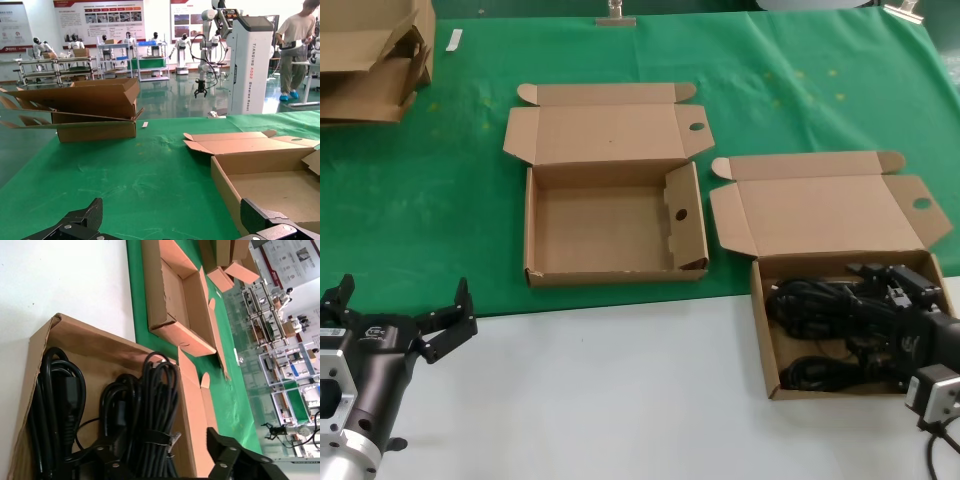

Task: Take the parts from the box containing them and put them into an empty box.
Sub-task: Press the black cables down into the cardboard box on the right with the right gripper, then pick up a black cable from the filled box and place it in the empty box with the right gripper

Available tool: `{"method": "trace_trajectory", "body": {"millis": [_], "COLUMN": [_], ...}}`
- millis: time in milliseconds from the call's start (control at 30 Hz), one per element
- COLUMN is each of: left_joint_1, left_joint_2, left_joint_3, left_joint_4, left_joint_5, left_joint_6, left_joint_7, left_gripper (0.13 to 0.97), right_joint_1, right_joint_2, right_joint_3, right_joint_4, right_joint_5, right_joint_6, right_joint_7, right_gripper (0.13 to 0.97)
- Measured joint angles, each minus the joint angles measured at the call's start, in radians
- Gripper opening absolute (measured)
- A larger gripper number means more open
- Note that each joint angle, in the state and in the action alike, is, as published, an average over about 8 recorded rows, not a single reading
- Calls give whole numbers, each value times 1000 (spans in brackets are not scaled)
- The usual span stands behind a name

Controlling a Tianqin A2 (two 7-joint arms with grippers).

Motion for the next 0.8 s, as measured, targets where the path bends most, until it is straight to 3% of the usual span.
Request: {"method": "trace_trajectory", "body": {"millis": [167,433,800], "left_joint_1": [0,0,0], "left_joint_2": [0,0,0], "left_joint_3": [0,0,0], "left_joint_4": [0,0,0], "left_joint_5": [0,0,0], "left_joint_6": [0,0,0], "left_joint_7": [0,0,0], "left_gripper": [966,966,966], "right_joint_1": [2,0,-9], "right_joint_2": [2,6,13], "right_joint_3": [-13,-29,-26], "right_joint_4": [-1,6,9], "right_joint_5": [-8,-18,-9], "right_joint_6": [9,22,27], "right_joint_7": [24,62,79], "right_gripper": [627,414,256]}}
